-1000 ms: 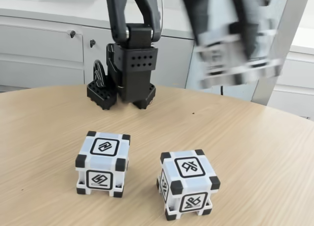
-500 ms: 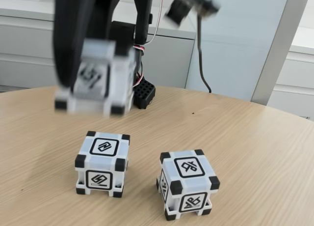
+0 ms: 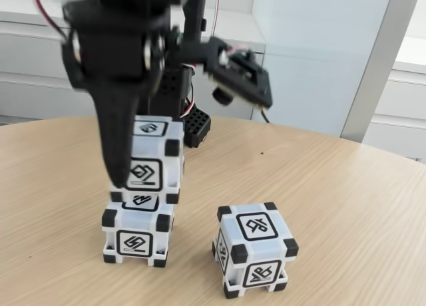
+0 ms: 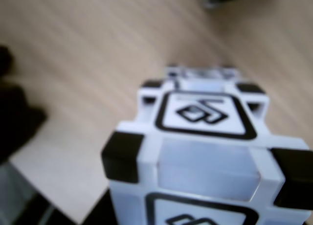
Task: Stack cubes from left to right.
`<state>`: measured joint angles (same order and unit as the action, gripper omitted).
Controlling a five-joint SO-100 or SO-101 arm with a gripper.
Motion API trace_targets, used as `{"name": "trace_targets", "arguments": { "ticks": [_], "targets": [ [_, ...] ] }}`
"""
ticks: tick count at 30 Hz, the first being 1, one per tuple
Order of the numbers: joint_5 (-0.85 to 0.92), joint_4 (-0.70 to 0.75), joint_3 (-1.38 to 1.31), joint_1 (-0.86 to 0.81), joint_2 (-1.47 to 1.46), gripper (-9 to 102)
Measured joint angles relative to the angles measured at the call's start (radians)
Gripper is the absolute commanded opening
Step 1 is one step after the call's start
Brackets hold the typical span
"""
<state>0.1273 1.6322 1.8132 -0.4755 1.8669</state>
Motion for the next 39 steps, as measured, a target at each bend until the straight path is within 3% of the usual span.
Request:
{"name": "trace_targets", "arguments": {
  "ticks": [31, 39],
  "targets": [
    [-0.009, -0.017, 0.058, 0.000, 0.092, 0],
    [-0.029, -0.092, 0.058, 0.000, 0.092, 0]
  ]
}}
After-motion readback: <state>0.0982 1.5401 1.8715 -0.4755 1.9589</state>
